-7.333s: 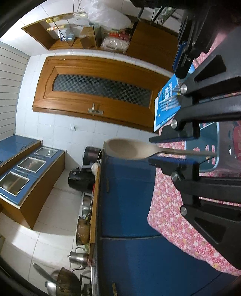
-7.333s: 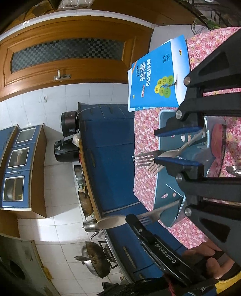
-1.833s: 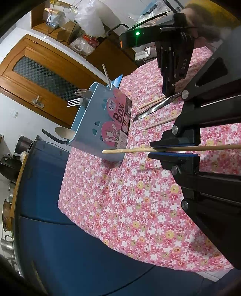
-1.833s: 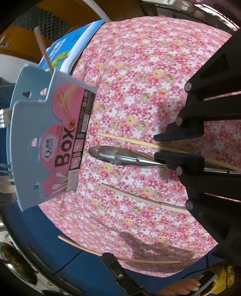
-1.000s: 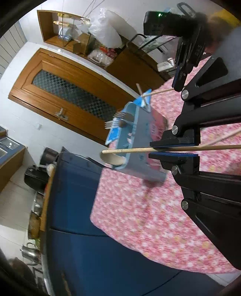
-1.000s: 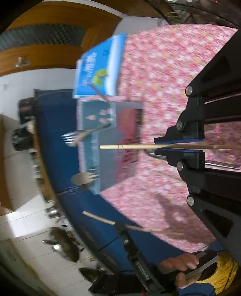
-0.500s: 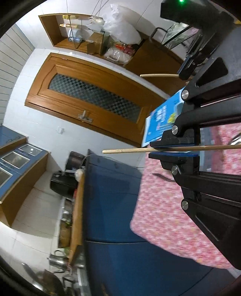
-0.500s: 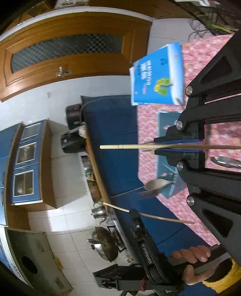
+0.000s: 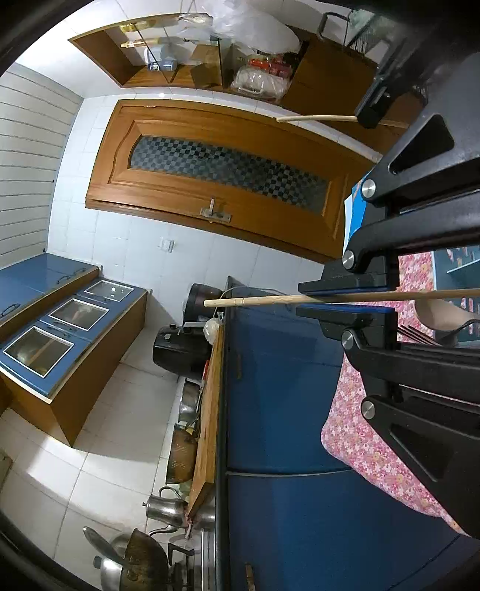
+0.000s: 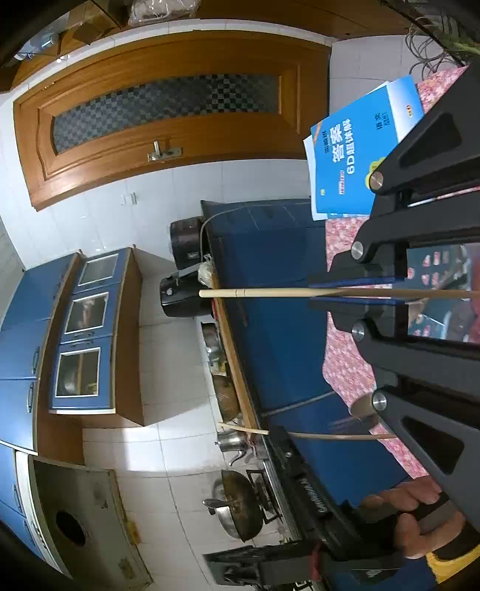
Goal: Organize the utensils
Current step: 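Lift both chopsticks upright and carry them above the blue holder, then lower the chopsticks into the holder and open both grippers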
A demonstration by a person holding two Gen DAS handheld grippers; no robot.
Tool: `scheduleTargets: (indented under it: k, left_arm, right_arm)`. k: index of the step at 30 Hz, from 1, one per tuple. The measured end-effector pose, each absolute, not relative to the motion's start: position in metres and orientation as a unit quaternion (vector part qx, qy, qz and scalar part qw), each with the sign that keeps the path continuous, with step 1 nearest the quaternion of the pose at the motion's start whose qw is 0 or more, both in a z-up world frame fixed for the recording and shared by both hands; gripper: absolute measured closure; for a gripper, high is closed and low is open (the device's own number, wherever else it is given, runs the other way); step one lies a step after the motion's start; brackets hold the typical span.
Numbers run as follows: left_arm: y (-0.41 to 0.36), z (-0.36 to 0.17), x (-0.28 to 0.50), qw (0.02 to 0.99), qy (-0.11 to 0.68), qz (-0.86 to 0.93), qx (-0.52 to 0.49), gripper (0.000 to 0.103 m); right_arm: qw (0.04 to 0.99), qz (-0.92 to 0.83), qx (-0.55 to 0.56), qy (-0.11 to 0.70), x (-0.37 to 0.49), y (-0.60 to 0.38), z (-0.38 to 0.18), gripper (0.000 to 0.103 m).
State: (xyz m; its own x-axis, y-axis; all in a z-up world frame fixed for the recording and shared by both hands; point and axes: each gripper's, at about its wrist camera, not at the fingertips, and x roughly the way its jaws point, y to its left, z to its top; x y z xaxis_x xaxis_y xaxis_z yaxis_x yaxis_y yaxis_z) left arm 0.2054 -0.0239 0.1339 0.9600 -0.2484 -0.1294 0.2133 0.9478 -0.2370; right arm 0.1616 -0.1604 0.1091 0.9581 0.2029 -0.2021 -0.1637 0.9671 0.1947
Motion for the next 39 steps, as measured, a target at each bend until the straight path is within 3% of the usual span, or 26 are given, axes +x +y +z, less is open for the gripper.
scheduleTargets:
  k: [25, 28, 33, 39]
  left_arm:
    - [-0.038, 0.094, 0.201, 0.988, 0.075, -0.115, -0.069, 0.101]
    - [-0.038, 0.095, 0.2, 0.988, 0.077, -0.117, -0.066, 0.09]
    - [-0.041, 0.096, 0.197, 0.987, 0.079, -0.126, -0.06, 0.079]
    - [-0.043, 0.098, 0.194, 0.986, 0.087, -0.128, -0.056, 0.073]
  right_arm:
    - [0.986, 0.101, 0.048, 0.125, 0.184, -0.144, 0.073, 0.096]
    - [0.985, 0.103, 0.051, 0.128, 0.184, -0.142, 0.072, 0.092]
    - [0.984, 0.108, 0.057, 0.13, 0.183, -0.142, 0.07, 0.078]
    - [0.983, 0.113, 0.059, 0.129, 0.181, -0.14, 0.071, 0.077]
